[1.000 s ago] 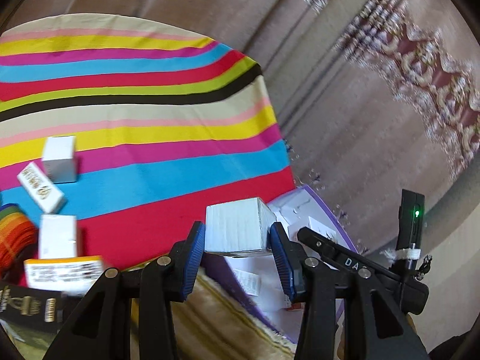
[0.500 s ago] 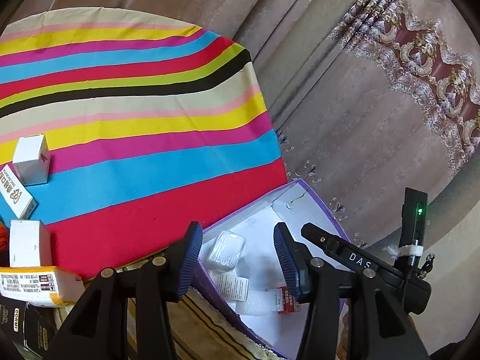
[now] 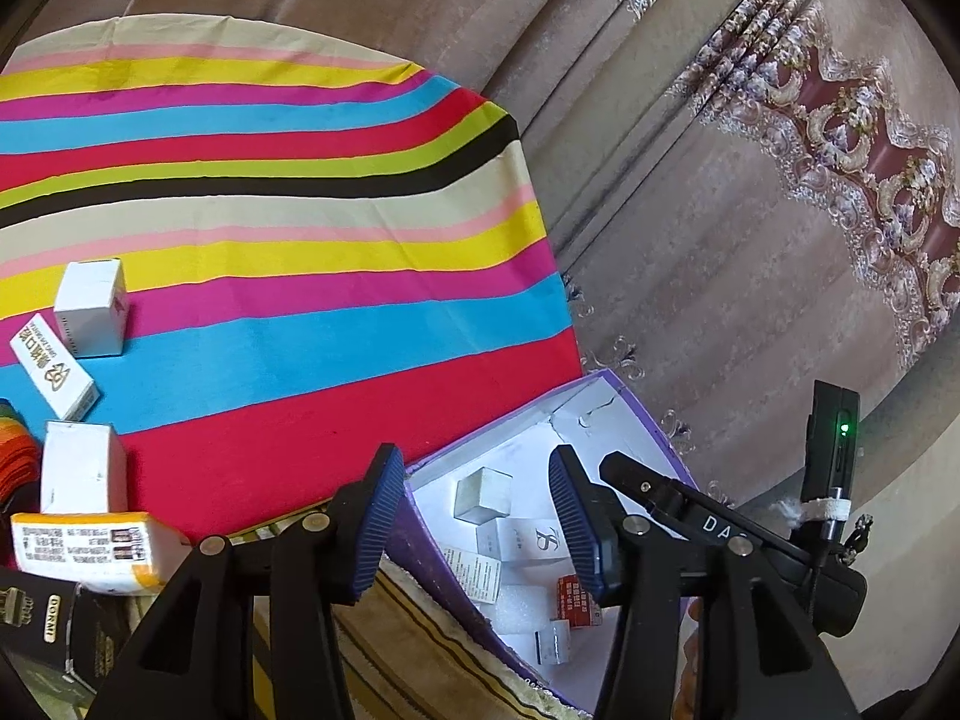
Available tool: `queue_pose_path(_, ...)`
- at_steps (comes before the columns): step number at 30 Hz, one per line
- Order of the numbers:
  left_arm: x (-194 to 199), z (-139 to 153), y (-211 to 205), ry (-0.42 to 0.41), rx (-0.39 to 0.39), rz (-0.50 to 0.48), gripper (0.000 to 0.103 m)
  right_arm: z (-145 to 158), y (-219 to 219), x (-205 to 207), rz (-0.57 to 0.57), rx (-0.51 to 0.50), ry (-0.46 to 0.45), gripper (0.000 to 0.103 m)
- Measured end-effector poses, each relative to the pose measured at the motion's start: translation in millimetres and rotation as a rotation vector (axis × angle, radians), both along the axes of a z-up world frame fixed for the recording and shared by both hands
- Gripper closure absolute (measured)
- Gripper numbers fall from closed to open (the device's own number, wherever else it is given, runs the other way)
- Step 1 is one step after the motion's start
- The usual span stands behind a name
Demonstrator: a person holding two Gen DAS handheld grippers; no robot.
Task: Organize objects
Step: 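Lower both held boxes into the purple box and open both grippers, then move both grippers back over the table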
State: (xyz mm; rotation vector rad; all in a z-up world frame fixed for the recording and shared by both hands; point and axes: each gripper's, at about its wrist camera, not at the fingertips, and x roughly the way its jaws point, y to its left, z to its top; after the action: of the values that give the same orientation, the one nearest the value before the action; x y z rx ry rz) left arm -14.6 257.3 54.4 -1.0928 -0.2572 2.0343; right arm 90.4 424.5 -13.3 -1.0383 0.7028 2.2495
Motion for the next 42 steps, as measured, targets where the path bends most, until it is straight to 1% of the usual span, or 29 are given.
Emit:
queue_pose_path(2,1,2,-3,0.011,0.000,0.010,0.050,2,-4,-2,0.013,0.004,0.001,0.011)
queue_pose_path(6,3,7,-16,0.036,0.003,0.048,0.041,8,-15,-5,0.040,0.020,0.008,0.011)
queue_pose_path(7,3,8,-20,0.040,0.005,0.058,0.040,8,-17,-6,0.047,0.022,0.008,0.011)
queue_pose_path(9,3,12,-32,0.051,0.009,0.088,0.036,10,-23,-8,0.063,0.026,0.008,0.011)
queue_pose_path(15,2,18,-71,0.072,0.017,0.181,0.030,14,-45,-19,0.117,0.035,0.005,0.011)
queue_pose_path(18,2,21,-94,0.084,0.019,0.240,0.028,15,-58,-25,0.152,0.041,0.002,0.011)
queue_pose_path(22,0,22,-127,0.084,0.031,0.317,0.026,14,-77,-33,0.202,0.047,-0.003,0.011)
queue_pose_path(25,-1,22,-145,0.077,0.041,0.361,0.025,15,-93,-40,0.249,0.055,-0.002,0.011)
queue_pose_path(34,1,22,-186,0.092,0.044,0.442,0.023,13,-143,-58,0.395,0.059,-0.001,0.009)
queue_pose_path(42,2,14,-216,0.060,0.062,0.495,0.021,16,-179,-67,0.496,0.075,-0.007,0.008)
